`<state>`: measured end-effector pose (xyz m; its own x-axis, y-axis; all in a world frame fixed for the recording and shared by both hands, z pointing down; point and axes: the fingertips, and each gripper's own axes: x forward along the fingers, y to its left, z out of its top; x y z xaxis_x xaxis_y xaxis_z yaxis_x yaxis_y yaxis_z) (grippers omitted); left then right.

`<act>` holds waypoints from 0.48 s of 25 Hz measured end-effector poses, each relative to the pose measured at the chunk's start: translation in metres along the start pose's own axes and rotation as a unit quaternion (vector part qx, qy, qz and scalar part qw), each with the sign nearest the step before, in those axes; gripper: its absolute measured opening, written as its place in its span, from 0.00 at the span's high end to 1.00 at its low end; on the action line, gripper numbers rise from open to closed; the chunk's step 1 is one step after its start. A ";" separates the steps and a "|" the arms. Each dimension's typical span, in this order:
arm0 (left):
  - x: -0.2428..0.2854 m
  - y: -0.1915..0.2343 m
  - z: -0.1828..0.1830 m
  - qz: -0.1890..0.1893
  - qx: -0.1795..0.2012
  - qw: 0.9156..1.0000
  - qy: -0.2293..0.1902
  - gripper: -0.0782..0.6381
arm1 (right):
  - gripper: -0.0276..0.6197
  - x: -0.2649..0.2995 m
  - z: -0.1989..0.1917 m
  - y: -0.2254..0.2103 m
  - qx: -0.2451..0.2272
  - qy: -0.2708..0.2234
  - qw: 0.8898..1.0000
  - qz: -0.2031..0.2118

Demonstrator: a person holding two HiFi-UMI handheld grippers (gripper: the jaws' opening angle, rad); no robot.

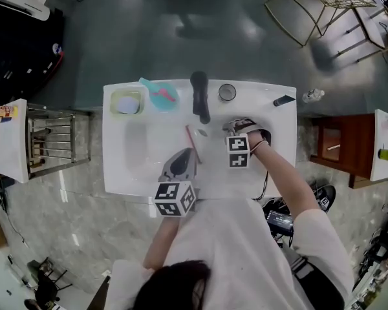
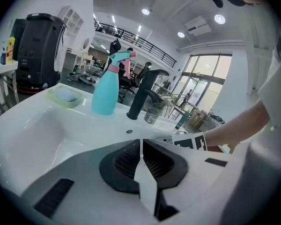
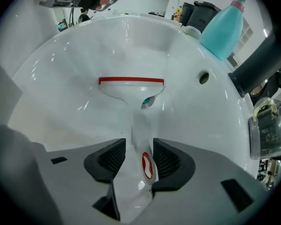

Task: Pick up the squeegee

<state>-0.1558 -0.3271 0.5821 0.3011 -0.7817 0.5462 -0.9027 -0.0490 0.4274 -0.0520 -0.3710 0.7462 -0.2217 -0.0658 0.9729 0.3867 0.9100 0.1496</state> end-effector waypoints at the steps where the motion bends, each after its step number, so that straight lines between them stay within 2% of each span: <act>1: 0.001 0.001 0.000 0.000 -0.002 1.000 0.001 0.84 | 0.67 0.002 0.000 -0.001 0.000 0.005 1.000 -0.004; 5: 0.005 0.001 0.002 -0.003 0.004 1.000 0.006 0.84 | 0.67 0.010 -0.003 -0.004 -0.009 0.030 0.999 -0.029; 7: 0.007 0.001 0.003 -0.007 0.009 1.000 0.007 0.84 | 0.67 0.011 -0.004 -0.004 -0.005 0.037 0.999 -0.027; 9: 0.009 0.000 0.004 -0.010 0.011 1.000 0.009 0.84 | 0.67 0.013 -0.005 -0.004 0.010 0.051 0.999 -0.014; 12: 0.011 -0.001 0.005 -0.014 0.013 1.000 0.010 0.84 | 0.69 0.018 -0.005 -0.003 0.035 0.077 0.996 0.029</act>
<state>-0.1529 -0.3388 0.5845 0.3331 -0.7669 0.5485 -0.9014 -0.0883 0.4239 -0.0521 -0.3768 0.7639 -0.0580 -0.0689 0.9959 0.3305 0.9400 0.0842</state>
